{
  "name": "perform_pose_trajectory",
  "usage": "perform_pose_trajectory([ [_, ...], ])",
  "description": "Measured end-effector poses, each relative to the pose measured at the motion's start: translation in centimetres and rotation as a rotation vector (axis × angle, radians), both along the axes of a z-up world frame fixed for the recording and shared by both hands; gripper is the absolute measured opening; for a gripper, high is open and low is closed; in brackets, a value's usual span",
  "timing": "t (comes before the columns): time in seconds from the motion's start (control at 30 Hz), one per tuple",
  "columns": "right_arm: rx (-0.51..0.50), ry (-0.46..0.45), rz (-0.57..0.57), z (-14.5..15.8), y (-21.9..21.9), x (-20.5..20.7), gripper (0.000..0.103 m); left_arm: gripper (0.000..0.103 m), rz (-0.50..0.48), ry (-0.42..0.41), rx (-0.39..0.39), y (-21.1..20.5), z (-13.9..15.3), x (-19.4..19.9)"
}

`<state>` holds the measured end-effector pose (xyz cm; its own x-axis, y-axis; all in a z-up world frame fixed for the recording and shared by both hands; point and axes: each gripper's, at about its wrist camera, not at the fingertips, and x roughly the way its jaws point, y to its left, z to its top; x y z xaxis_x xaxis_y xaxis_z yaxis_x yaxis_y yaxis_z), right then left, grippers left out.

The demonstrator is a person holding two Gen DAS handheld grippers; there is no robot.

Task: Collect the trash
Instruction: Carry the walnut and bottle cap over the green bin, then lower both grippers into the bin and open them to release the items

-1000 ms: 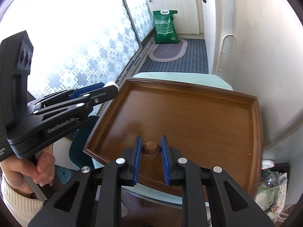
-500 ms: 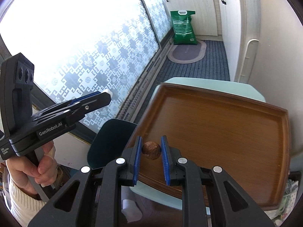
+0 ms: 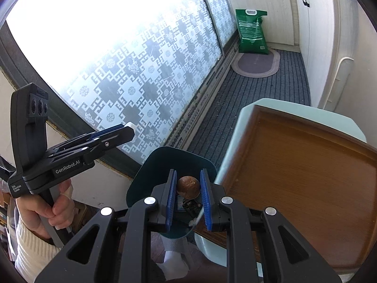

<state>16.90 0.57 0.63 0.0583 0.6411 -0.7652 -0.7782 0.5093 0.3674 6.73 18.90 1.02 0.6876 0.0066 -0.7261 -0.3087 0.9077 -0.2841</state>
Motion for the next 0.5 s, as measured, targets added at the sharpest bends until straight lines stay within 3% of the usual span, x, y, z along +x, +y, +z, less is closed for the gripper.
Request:
perform_pose_trajectory([
  [0.23, -0.012, 0.015, 0.042, -0.8, 3.0, -1.3, 0.020, 0.032, 0.021, 0.034, 0.004, 1.5, -1.2, -1.2],
  [0.5, -0.076, 0.026, 0.077, -2.4, 5.6, -2.5, 0.020, 0.032, 0.020, 0.140, 0.020, 2.3, -4.5, -1.7],
])
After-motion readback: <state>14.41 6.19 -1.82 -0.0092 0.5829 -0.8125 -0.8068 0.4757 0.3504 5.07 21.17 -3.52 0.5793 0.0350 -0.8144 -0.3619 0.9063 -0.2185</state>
